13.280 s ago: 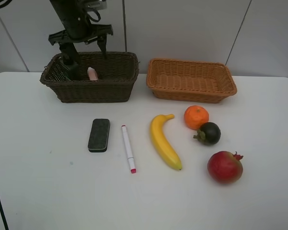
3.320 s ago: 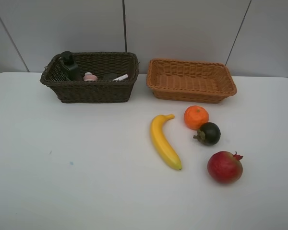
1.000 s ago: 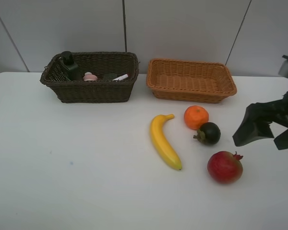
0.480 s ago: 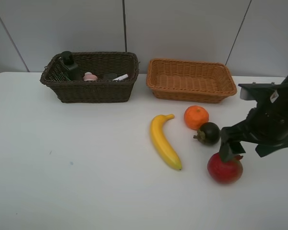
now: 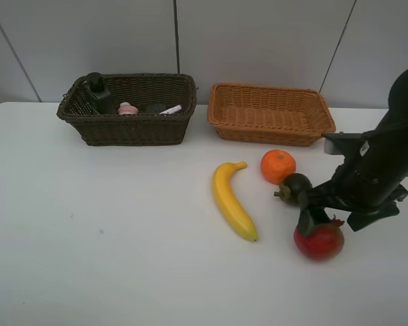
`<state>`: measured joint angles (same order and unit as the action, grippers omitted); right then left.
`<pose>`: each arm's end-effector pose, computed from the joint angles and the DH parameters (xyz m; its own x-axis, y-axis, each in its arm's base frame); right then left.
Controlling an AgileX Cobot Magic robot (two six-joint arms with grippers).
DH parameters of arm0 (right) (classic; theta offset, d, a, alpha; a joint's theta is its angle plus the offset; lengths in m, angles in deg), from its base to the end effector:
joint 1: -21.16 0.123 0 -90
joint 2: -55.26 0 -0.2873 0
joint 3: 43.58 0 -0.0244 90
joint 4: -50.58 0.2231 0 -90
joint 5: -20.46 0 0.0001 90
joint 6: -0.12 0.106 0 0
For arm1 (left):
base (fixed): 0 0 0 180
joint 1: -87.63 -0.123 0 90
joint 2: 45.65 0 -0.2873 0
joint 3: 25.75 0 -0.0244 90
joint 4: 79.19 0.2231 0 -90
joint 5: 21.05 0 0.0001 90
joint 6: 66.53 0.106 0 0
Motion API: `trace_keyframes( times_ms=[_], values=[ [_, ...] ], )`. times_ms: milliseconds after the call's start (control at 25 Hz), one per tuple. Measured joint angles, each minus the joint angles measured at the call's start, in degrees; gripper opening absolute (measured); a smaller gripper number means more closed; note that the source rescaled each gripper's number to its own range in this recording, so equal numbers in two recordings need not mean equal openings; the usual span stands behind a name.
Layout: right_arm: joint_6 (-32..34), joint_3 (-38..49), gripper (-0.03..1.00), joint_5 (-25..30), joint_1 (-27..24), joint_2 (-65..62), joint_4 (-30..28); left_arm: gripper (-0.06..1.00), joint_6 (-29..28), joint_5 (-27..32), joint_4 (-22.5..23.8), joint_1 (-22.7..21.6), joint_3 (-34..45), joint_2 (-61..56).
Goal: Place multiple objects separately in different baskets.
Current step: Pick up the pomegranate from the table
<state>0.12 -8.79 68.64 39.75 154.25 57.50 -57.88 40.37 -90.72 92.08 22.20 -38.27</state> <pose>0.2050 0.0790 0.1645 -0.9697 -0.2414 0.0377 -0.2375 0.9675 0.0870 -0.0232 -0.0169 0.2606 -0.4279 0.0863 -0.8997 0.2567 0.9661 -0.0294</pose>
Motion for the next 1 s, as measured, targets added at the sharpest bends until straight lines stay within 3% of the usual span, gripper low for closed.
trace_keyframes(
  times_ms=[440, 520, 640, 880, 1000],
  values=[
    [-1.47, -0.06, 0.96, -3.83, 0.0, 8.52, 0.88, 1.0, 0.0, 0.0, 0.0, 0.0, 0.0, 0.0],
    [-1.47, -0.06, 0.9, -3.85, 0.0, 9.59, 0.88, 1.0, 0.0, 0.0, 0.0, 0.0, 0.0, 0.0],
    [-1.47, -0.06, 0.71, -3.85, 0.0, 10.12, 0.88, 1.0, 0.0, 0.0, 0.0, 0.0, 0.0, 0.0],
    [-1.47, -0.06, 0.71, -3.64, 0.0, 10.12, 0.77, 1.0, 0.0, 0.0, 0.0, 0.0, 0.0, 0.0],
    [-1.47, -0.63, 0.71, -0.89, 0.0, 9.04, 0.2, 1.0, 0.04, 0.0, 0.0, 0.0, 0.0, 0.0]
  ],
)
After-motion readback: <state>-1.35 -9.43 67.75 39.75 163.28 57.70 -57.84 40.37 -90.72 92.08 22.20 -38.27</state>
